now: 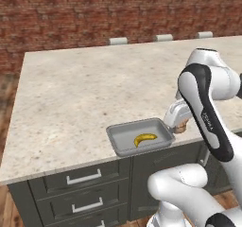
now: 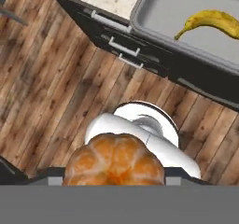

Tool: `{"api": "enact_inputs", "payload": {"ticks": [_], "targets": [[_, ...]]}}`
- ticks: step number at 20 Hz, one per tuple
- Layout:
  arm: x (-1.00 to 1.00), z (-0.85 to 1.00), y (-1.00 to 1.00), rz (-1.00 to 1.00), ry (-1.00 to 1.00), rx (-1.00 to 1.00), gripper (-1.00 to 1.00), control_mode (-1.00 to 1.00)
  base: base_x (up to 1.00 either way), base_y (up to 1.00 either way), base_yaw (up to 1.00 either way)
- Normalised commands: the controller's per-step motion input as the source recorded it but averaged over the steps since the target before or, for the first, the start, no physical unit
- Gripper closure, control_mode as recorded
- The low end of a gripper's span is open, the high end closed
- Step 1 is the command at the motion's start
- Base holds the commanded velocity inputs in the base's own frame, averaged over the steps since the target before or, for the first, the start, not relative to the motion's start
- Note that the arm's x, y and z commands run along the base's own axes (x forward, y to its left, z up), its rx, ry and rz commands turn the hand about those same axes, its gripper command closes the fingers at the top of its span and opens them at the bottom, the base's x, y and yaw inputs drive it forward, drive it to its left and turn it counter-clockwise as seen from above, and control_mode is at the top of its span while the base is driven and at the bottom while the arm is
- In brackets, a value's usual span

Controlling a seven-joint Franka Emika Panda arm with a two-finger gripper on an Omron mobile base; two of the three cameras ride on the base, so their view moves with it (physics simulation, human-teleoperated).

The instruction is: Pick the tangerine and banana from the fridge and place them inside the tupperware on the counter.

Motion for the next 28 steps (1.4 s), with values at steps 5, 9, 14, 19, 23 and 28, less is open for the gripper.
{"api": "enact_inputs", "payload": {"ticks": [5,9,14,19,23,28], "targets": [[0.26,-0.45,0.00,0.83,-0.22,0.00,1.00,-1.00,0.00,0.00,0.00],[0.34,-0.34,0.00,0.66,-0.31,0.00,1.00,-1.00,0.00,0.00,0.00],[0.76,-0.14,-0.02,0.55,0.01,0.08,1.00,-1.00,0.00,0.00,0.00],[0.75,-0.20,0.00,0.50,0.12,0.02,1.00,-1.00,0.00,0.00,0.00],[0.55,-0.34,0.00,0.42,0.03,0.00,1.00,-1.00,0.00,0.00,0.00],[0.35,-0.40,0.00,0.26,0.00,0.00,1.00,-1.00,0.00,0.00,0.00]]}}
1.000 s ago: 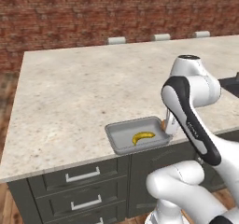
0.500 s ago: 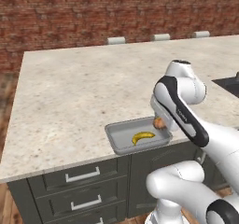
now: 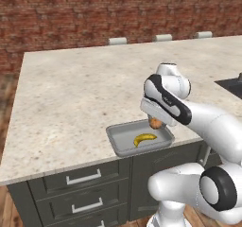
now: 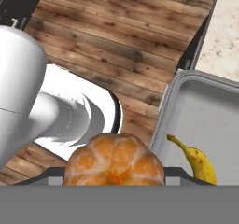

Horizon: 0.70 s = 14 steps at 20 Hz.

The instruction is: Pick the tangerine and banana from the fridge and place them inside the tupperware on the counter.

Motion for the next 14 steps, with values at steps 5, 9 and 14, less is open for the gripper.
{"api": "enact_inputs", "payload": {"ticks": [5,9,14], "targets": [[0.07,-0.42,0.09,0.03,0.00,0.00,1.00,-1.00,0.00,0.00,0.00],[0.14,-0.32,0.18,0.00,0.00,0.00,1.00,-1.00,0.00,0.00,0.00],[0.20,-0.29,0.21,0.00,0.00,0.00,1.00,-1.00,0.00,0.00,0.00]]}}
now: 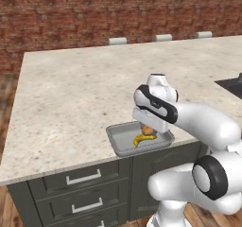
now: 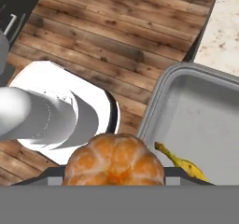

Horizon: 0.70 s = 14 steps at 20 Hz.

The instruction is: Pick the tangerine and banana from the fridge and place them inside the tupperware on the counter.

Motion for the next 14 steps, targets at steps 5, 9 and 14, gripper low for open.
{"api": "enact_inputs", "payload": {"ticks": [5,9,14], "targets": [[0.22,-0.27,0.20,0.00,0.00,0.00,1.00,-1.00,0.00,0.00,0.00],[0.25,-0.29,0.21,0.00,0.00,0.00,1.00,-1.00,0.00,0.00,0.00],[0.29,-0.29,0.21,0.00,0.00,0.00,1.00,-1.00,0.00,0.00,0.00]]}}
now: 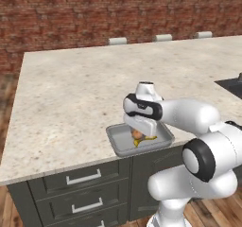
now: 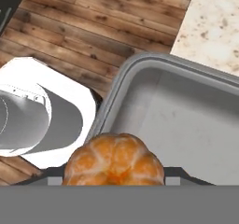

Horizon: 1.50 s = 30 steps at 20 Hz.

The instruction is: Pick the tangerine and banana from the fridge and place them inside the tupperware on the counter.

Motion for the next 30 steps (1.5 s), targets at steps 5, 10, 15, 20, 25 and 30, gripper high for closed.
{"api": "enact_inputs", "payload": {"ticks": [5,10,15,20,25,30], "targets": [[0.25,-0.30,0.18,0.00,0.00,0.00,1.00,-1.00,0.00,0.00,0.00],[0.23,-0.29,0.16,0.00,0.00,0.00,1.00,-1.00,0.00,0.00,0.00],[0.23,-0.28,0.14,0.00,0.00,0.00,1.00,-1.00,0.00,0.00,0.00],[0.18,-0.27,0.13,0.00,0.00,0.00,1.00,-1.00,0.00,0.00,0.00],[0.18,-0.27,0.12,0.00,0.00,0.00,1.00,-1.00,0.00,0.00,0.00],[0.12,-0.22,0.10,0.00,0.00,0.00,-1.00,-1.00,0.00,0.00,0.00]]}}
